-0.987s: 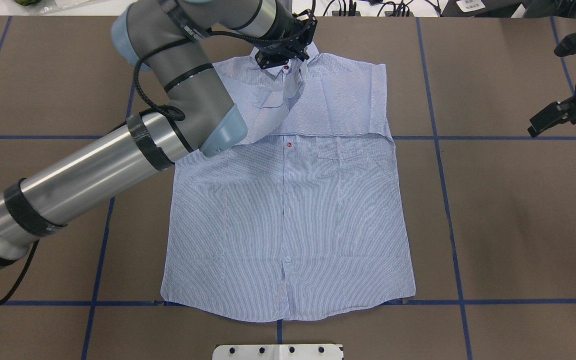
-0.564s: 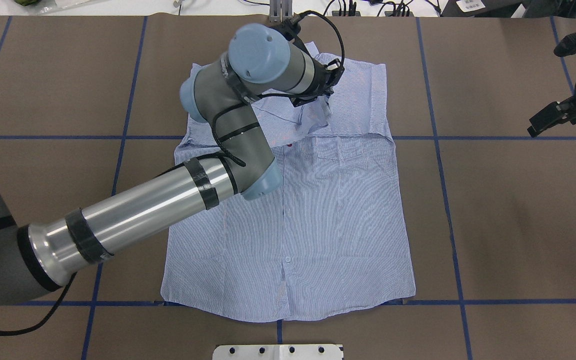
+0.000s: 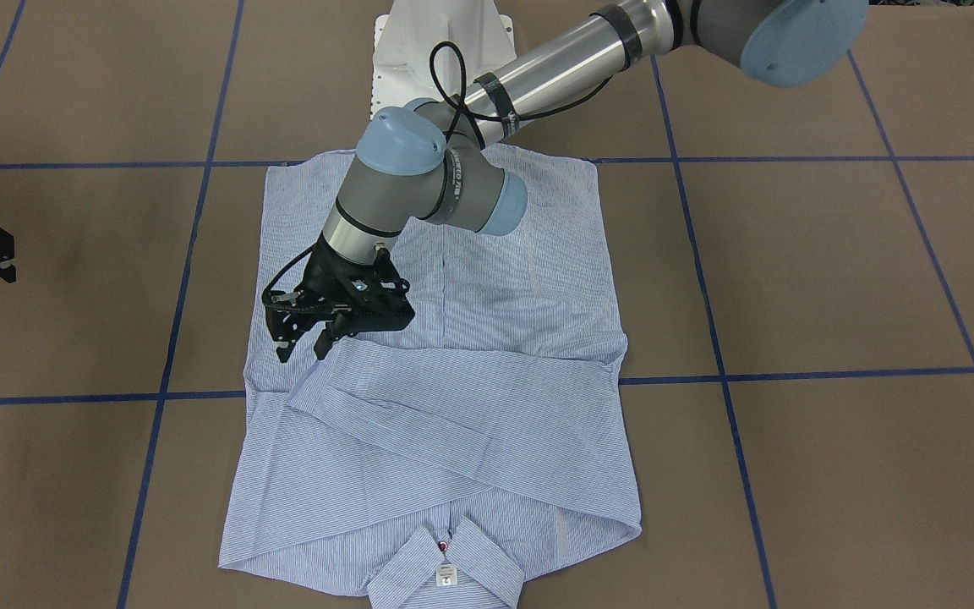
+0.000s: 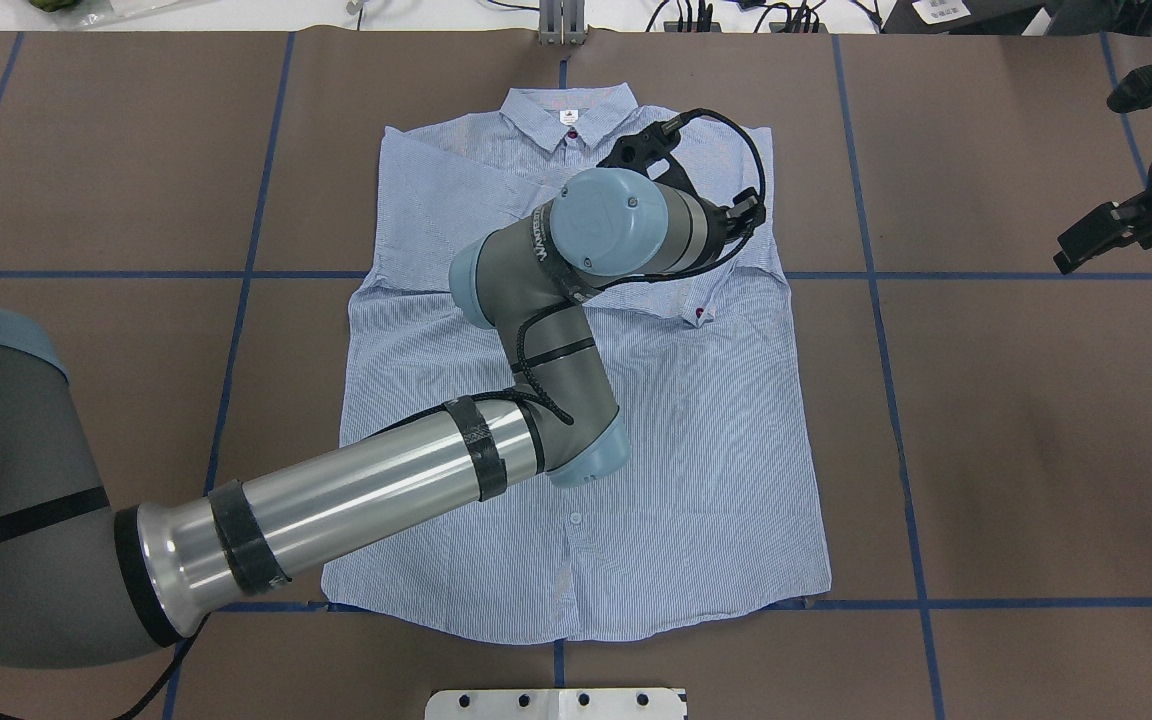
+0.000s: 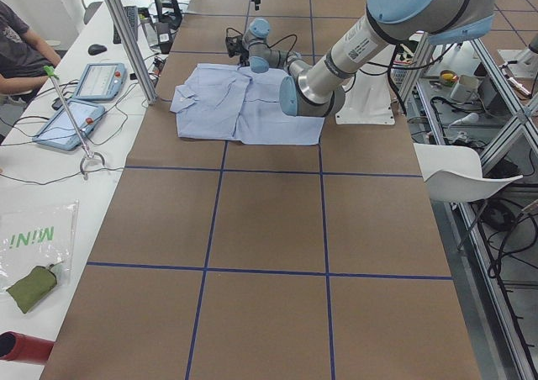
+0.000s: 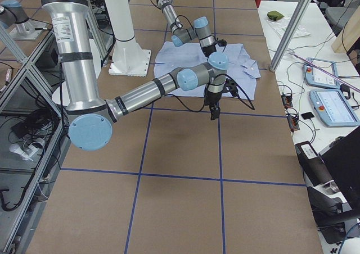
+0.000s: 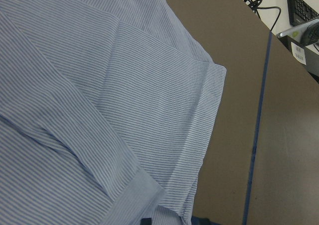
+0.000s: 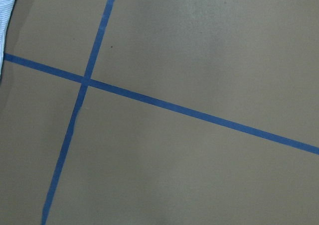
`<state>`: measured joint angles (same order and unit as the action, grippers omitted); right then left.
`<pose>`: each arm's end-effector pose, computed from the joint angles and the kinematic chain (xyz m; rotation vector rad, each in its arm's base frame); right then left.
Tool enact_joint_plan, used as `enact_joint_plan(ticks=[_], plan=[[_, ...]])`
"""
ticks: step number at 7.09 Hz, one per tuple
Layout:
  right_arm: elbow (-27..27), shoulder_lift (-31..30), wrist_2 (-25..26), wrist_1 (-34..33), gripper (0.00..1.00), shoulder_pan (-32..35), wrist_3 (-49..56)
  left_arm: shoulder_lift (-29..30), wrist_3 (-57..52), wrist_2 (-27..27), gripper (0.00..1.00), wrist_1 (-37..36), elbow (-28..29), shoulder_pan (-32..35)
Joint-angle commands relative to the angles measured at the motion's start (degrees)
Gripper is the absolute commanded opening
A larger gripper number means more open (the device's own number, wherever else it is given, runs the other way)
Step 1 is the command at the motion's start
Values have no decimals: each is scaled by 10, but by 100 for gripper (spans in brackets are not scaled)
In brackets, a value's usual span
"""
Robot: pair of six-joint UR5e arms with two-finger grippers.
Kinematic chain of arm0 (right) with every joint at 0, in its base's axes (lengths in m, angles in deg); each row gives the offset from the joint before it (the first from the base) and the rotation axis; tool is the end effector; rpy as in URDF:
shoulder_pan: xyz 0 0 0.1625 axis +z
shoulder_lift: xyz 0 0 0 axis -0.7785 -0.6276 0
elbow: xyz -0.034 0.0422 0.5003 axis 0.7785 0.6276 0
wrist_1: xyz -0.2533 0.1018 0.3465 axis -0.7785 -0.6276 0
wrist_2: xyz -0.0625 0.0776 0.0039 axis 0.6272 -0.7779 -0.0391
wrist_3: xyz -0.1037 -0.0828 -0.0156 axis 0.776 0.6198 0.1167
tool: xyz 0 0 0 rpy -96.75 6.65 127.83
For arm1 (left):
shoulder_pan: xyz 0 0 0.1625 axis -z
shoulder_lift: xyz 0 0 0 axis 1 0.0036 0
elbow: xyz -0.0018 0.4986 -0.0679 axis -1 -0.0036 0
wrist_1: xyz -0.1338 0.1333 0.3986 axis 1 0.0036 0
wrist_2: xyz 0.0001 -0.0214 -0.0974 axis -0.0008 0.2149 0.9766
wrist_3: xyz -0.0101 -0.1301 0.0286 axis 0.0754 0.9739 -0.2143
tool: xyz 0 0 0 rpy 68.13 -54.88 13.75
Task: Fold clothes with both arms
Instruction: 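Fold the held sleeve across the shirt front with the left gripper, release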
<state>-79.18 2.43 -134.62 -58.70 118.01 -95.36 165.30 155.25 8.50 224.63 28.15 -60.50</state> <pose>-0.1820 -0.5567 0.5384 0.1194 -0.7331 -0.2658 0.7971 -0.5894 0.0800 0.1849 1.3926 -0.5141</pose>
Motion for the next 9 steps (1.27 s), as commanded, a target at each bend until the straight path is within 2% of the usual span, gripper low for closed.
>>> enact_joint_plan(ticks=[1,2,3,4,5,6,7,9], plan=[[-1,3,-20,0,100,0,-4,-9,-13,4,100,-1,-23,4],[-6,5,-37,0,100,0,-21,-45,-15,42,100,-42,-78,13],[-17,-1,-38,19,100,-8,-94,-97,-29,85,99,-123,-178,31],[-24,-17,-37,101,100,-32,-174,-165,-76,106,99,-203,-291,39],[-44,-44,-24,177,100,-79,-285,-236,-105,109,99,-220,-374,44],[-70,-60,6,212,100,-135,-371,-291,-137,113,99,-246,-434,51],[-110,-73,70,213,100,-206,-437,-322,-181,122,99,-297,-485,60],[-124,-72,164,214,100,-338,-562,-410,-217,123,99,-320,-570,64]])
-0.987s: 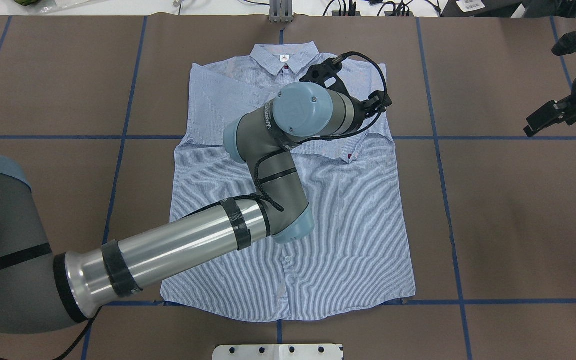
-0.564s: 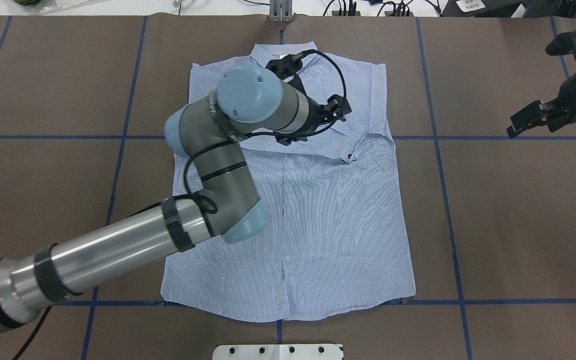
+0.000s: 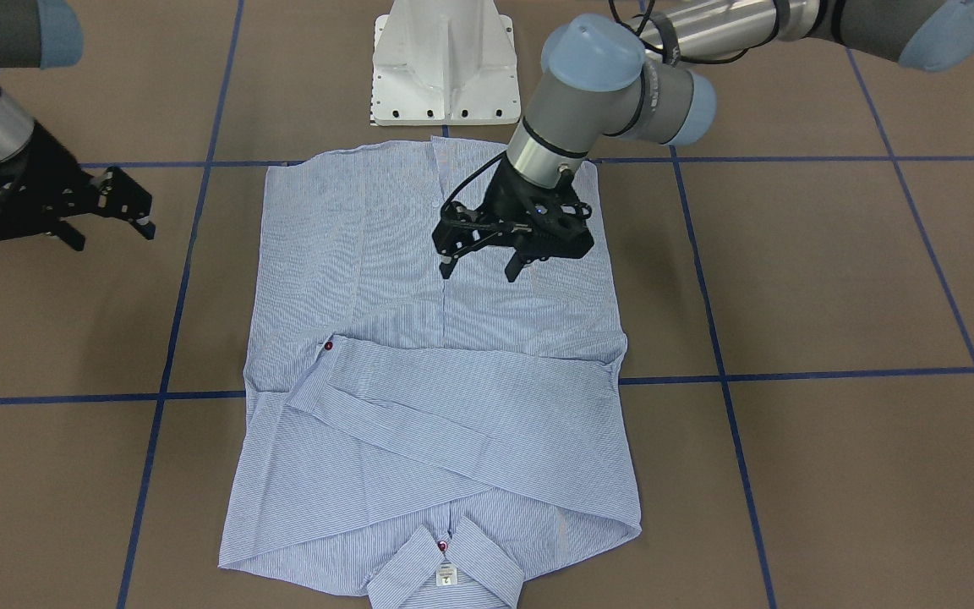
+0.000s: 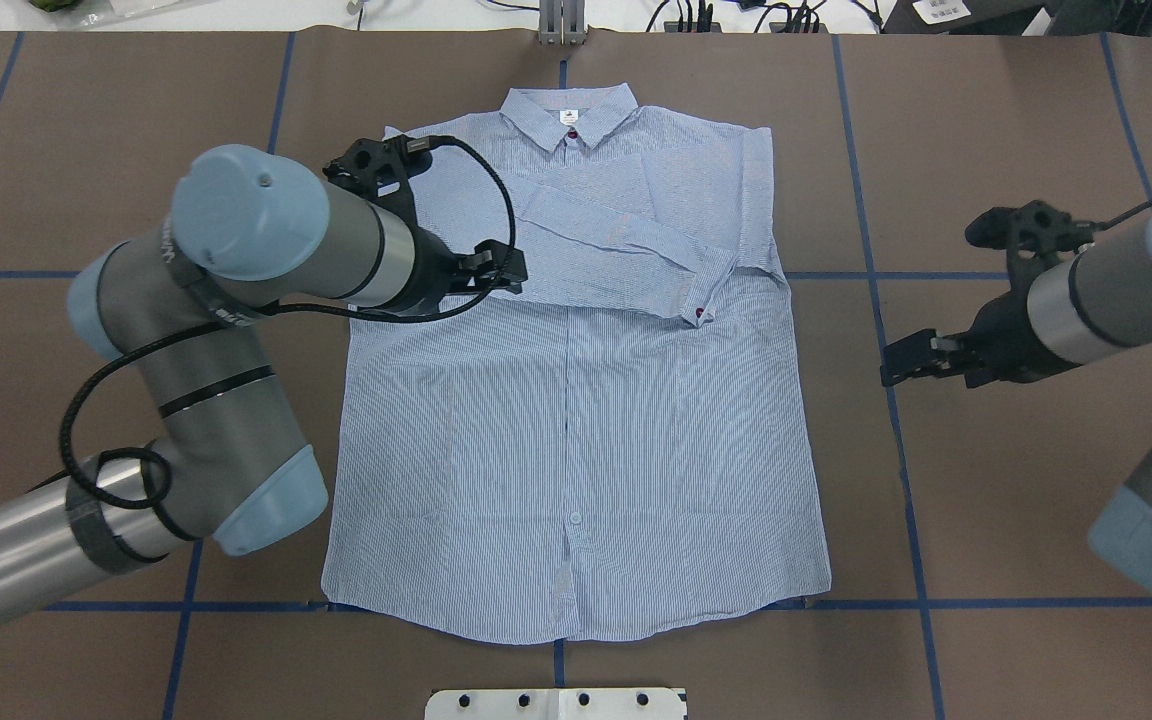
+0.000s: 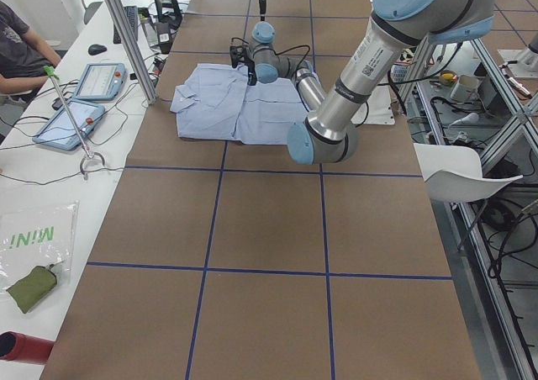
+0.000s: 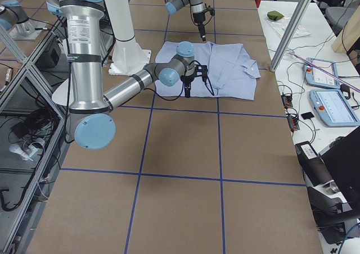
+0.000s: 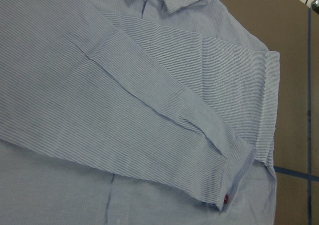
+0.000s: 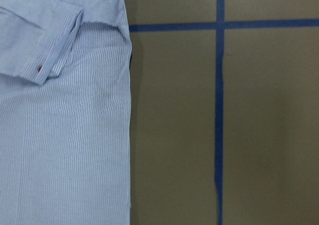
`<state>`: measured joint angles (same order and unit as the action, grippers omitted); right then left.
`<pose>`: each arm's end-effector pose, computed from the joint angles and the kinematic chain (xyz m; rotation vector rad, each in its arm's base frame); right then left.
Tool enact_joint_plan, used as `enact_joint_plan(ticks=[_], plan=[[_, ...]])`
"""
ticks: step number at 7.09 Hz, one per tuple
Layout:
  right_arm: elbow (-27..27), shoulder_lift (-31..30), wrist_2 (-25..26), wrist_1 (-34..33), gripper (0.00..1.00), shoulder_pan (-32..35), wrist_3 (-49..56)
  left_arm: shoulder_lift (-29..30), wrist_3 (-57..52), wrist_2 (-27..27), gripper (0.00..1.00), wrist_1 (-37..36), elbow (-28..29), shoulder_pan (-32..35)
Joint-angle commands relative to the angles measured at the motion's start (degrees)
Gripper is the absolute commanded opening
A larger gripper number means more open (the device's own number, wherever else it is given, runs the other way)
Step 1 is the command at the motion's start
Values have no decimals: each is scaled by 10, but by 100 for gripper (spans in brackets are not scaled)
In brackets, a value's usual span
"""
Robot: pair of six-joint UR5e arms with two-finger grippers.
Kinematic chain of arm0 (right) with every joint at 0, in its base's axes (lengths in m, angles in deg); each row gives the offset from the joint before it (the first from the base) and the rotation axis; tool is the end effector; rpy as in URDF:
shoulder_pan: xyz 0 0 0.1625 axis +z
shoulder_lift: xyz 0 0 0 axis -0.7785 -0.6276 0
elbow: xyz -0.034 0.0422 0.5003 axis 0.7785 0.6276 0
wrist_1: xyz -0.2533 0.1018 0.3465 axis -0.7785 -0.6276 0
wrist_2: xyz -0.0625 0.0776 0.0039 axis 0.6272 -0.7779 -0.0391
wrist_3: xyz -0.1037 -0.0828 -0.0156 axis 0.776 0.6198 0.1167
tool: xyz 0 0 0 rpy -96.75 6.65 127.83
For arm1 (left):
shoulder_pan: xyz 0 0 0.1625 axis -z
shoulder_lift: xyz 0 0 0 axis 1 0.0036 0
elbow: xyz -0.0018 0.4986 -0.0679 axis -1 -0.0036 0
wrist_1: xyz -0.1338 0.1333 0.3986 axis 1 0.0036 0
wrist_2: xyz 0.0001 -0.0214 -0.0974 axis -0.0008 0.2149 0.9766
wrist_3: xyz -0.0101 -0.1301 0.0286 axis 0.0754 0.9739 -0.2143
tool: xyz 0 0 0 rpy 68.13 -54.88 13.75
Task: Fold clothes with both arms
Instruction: 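Move left gripper to the shirt side while right gripper reaches the hem corner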
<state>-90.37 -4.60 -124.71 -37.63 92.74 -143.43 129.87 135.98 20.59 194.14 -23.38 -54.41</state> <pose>-0.3503 -0.4055 0.4640 0.0653 -0.9068 0.0316 0.5352 -0.4983 0.2569 0.2035 1.1372 -0.2355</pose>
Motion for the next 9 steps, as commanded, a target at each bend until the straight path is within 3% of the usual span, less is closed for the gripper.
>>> enact_joint_plan(ticks=[1,3,9], plan=[[-12,1,113,4,100,-144,-107,-84,-34,1,99,-14,-71,4],[-9,3,128,4,99,-199,-158,-91,-33,-1,99,-13,-72,6],[34,11,110,3,90,-231,-158,-88,-29,-6,99,-12,-70,0]])
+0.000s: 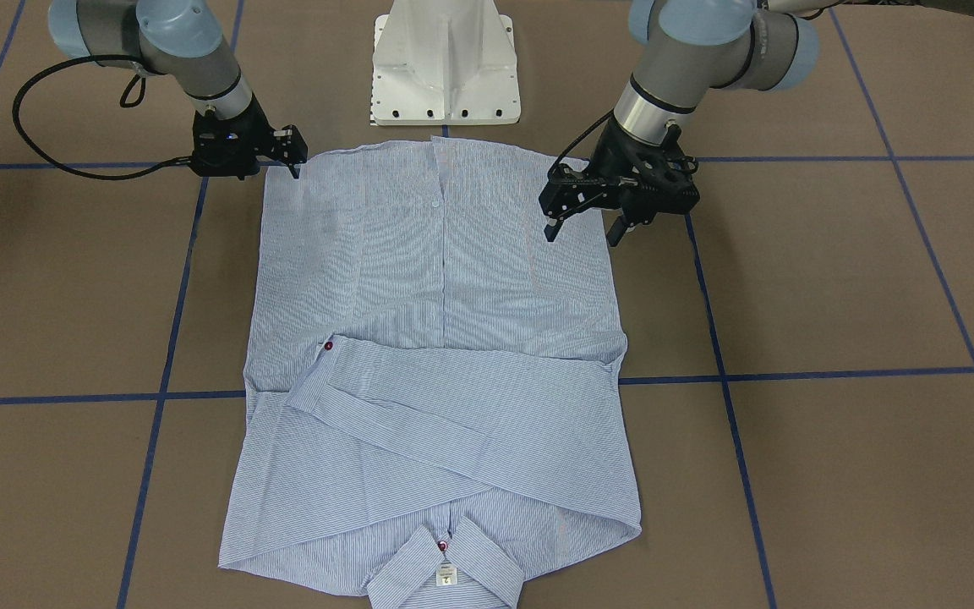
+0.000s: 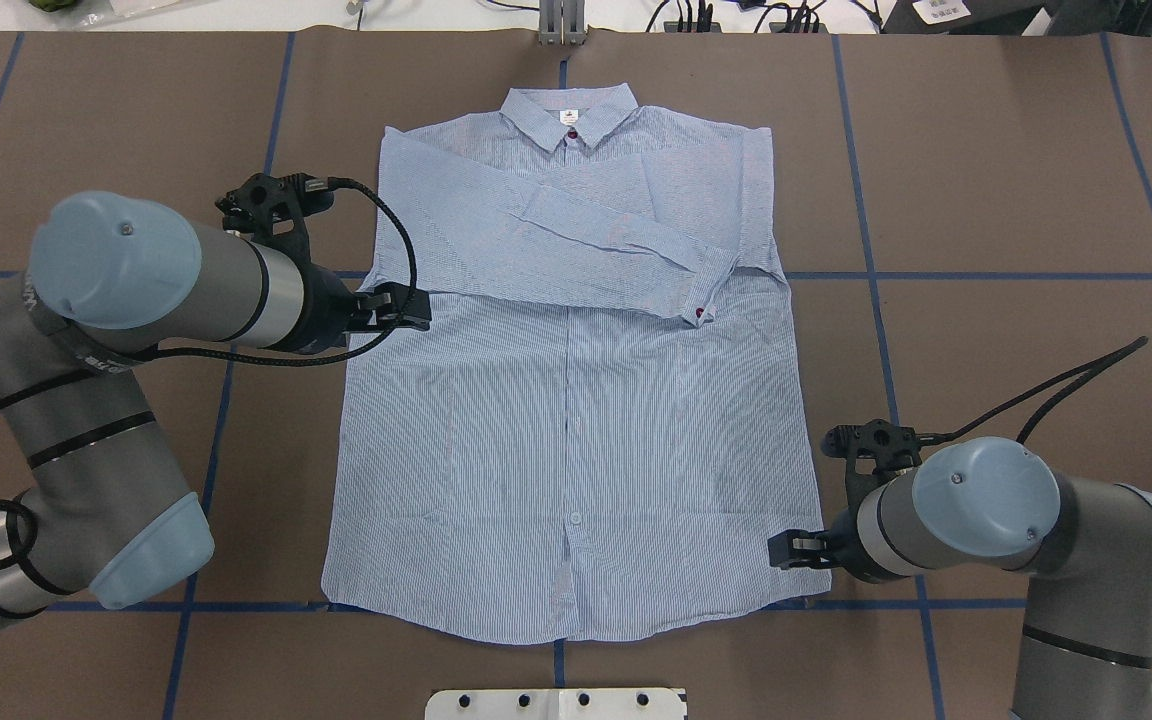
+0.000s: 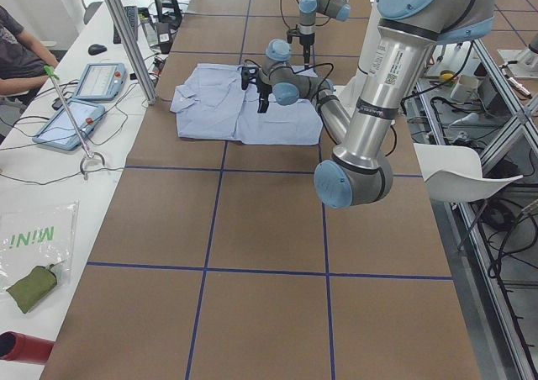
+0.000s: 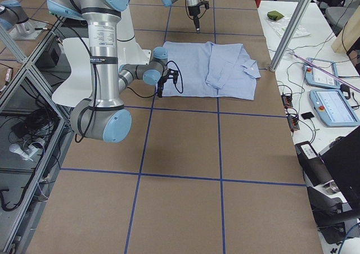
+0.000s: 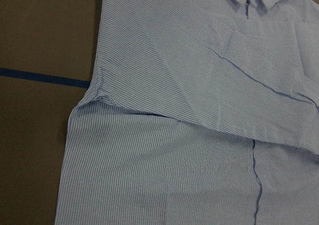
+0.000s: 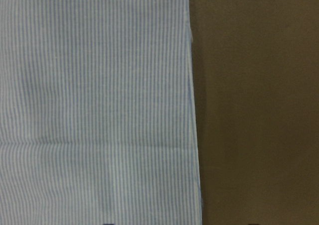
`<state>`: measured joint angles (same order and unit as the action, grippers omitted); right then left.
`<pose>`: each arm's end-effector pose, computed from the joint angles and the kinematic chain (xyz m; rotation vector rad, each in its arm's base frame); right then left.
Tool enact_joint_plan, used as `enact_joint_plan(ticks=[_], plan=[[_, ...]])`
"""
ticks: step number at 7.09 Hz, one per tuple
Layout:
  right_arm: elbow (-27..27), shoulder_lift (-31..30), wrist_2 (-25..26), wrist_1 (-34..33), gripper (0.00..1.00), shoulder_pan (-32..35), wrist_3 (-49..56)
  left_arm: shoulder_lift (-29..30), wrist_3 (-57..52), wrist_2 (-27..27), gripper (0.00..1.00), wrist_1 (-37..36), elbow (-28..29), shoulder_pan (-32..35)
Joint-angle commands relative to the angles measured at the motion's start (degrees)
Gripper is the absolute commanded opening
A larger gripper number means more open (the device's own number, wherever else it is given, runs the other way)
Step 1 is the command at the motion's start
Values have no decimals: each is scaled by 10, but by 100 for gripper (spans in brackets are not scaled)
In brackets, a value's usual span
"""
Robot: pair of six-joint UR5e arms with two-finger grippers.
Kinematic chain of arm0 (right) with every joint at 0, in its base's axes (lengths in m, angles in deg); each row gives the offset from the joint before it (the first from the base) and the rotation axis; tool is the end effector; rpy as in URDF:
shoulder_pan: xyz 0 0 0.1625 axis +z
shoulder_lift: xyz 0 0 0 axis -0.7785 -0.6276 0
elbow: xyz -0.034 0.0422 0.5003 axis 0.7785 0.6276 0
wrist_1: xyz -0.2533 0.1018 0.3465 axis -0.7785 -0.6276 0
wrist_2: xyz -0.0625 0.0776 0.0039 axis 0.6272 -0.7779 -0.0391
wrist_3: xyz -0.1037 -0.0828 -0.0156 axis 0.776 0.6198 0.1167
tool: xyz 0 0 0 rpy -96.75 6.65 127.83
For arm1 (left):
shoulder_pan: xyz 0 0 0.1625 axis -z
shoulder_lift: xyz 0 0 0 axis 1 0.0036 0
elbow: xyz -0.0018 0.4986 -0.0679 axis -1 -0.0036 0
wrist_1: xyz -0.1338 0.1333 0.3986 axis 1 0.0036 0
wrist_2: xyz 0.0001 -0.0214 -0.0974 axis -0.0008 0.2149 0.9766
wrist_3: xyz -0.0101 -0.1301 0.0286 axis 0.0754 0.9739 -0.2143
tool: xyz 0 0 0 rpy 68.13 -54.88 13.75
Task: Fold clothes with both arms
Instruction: 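Slide the left gripper down to the hem corner nearest it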
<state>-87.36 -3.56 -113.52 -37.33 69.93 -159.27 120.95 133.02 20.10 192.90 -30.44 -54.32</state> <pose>-0.4939 -0.2681 0.4879 -0.0668 -0.8122 0.0026 0.4866 -0.4664 0.3118 0.2161 1.0803 -0.2074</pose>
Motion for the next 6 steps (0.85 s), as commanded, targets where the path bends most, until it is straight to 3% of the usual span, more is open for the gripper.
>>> enact_joint_plan(ticks=[1,4,6], plan=[[4,1,-2,-1,85,-3,0,1,0,-1,99,0,2,-1],[5,5,-17,-2,66,-6,0,0,0,-2,99,0,1,-1],[5,5,-23,-4,66,-5,0,1,-1,-10,99,0,1,0]])
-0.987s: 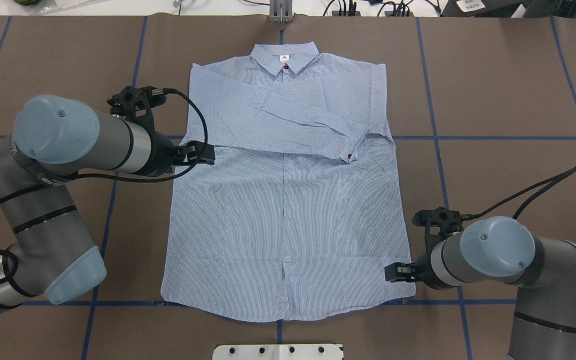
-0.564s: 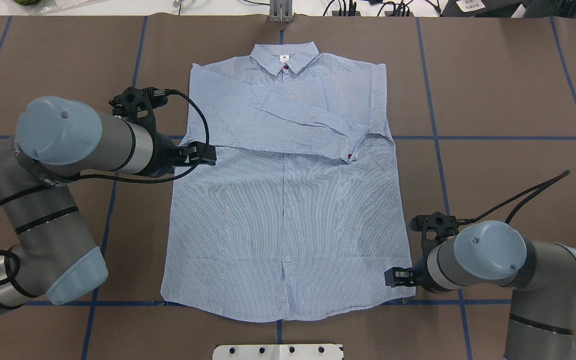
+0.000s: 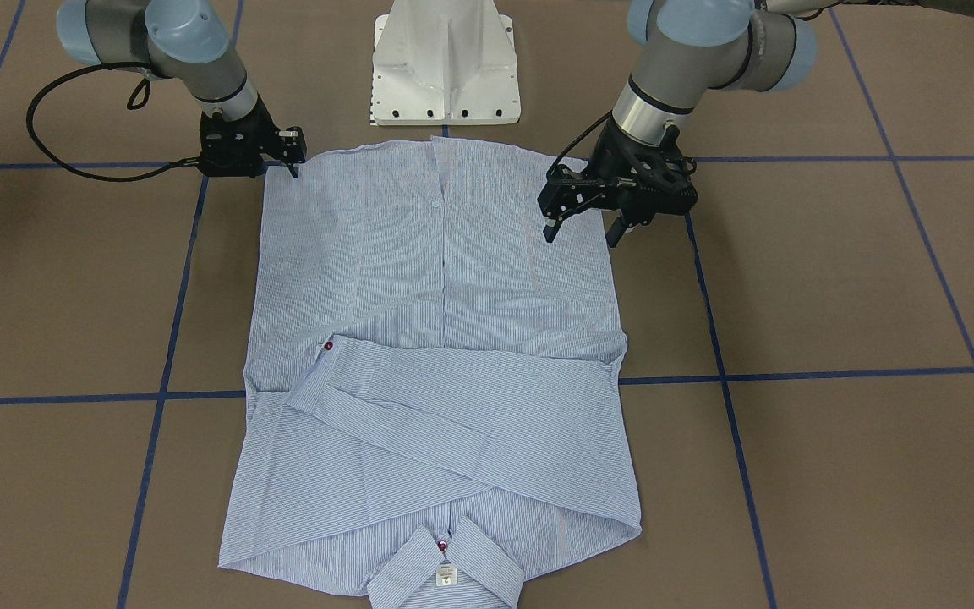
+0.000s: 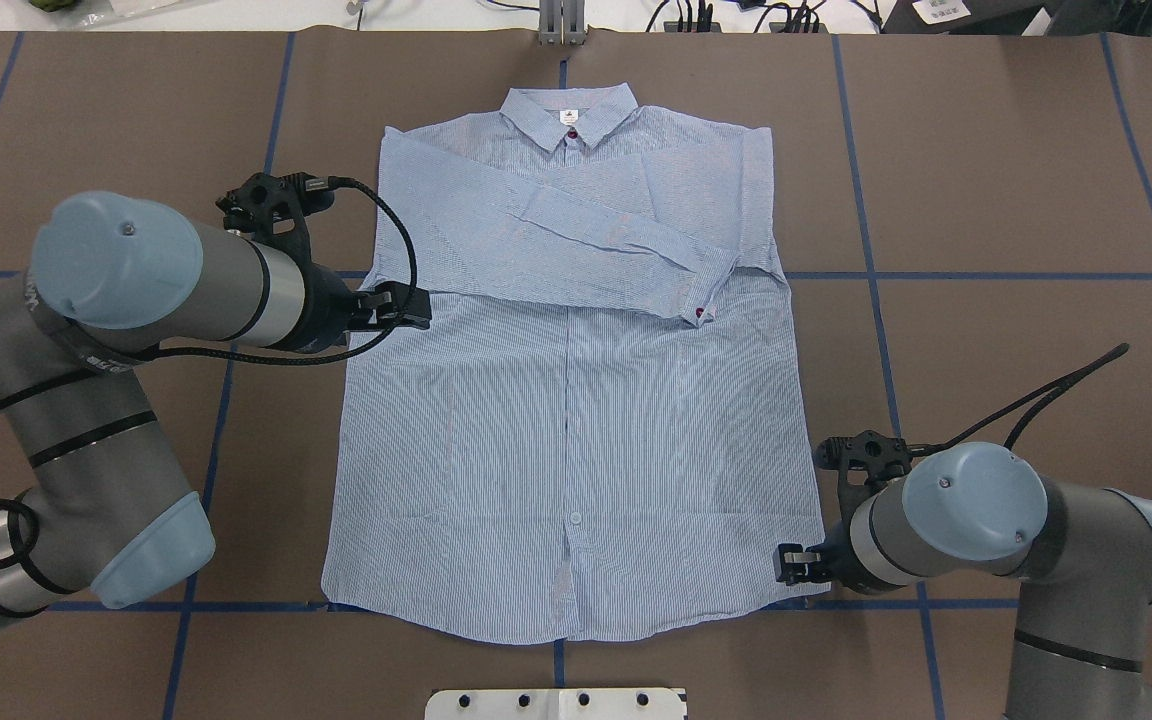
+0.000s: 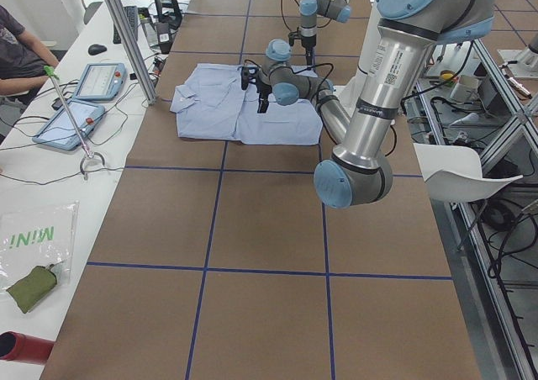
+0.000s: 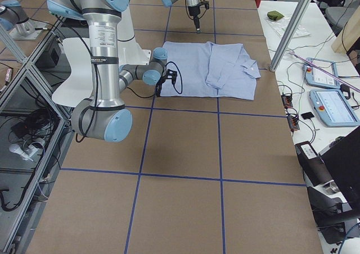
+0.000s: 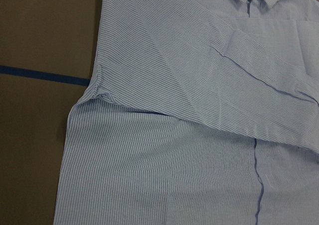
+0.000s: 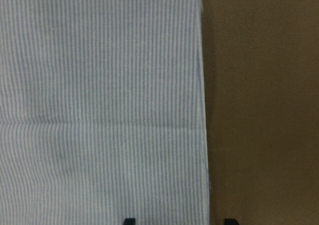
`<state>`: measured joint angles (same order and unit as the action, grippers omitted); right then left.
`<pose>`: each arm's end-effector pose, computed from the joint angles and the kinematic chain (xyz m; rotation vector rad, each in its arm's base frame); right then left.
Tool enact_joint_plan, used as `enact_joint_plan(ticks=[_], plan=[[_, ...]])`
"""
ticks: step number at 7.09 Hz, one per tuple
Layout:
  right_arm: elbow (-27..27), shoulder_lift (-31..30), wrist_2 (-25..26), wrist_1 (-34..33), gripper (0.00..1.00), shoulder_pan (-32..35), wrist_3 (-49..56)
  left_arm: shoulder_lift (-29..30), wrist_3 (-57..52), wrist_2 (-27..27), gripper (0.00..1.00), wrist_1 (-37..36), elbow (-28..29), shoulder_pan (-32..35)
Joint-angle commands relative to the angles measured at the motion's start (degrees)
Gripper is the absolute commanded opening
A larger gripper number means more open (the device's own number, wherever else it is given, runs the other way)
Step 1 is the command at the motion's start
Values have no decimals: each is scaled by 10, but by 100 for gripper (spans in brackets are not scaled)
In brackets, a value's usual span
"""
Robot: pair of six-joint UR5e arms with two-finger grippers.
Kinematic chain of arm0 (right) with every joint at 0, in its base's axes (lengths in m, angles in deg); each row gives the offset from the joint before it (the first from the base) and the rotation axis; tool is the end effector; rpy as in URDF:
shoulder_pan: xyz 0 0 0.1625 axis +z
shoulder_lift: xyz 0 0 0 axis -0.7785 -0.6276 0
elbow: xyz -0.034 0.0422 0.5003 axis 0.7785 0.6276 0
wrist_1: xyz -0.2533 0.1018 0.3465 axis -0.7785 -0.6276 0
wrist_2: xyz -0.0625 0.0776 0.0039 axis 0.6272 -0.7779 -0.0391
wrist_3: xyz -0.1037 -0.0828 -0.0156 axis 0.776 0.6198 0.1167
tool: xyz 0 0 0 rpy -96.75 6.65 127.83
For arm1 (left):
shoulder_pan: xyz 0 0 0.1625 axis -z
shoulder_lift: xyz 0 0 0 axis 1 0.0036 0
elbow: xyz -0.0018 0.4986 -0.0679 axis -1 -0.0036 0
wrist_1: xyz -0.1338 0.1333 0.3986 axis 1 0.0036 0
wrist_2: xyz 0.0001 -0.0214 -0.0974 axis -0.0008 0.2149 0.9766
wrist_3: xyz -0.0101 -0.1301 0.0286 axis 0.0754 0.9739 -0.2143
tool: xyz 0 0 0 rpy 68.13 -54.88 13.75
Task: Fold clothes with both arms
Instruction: 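Slide the left gripper down to the hem corner nearest it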
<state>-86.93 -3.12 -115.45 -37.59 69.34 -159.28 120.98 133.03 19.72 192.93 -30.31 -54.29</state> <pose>-0.5006 -0.2598 0.4873 -0.1035 -0.8146 -0.0194 0.4867 -0.4680 0.3126 0.2214 1.0772 -0.2119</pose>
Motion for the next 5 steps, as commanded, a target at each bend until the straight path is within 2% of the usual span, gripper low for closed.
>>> enact_joint_plan(ticks=[1,4,5], plan=[[1,2,-4,-3,66,0,0,1,-2,-6,99,0,1,0],[5,2,-4,-5,65,1,0,1,-2,-7,99,0,3,-1],[6,2,-4,-5,61,1,0,1,-2,-7,100,0,3,-1]])
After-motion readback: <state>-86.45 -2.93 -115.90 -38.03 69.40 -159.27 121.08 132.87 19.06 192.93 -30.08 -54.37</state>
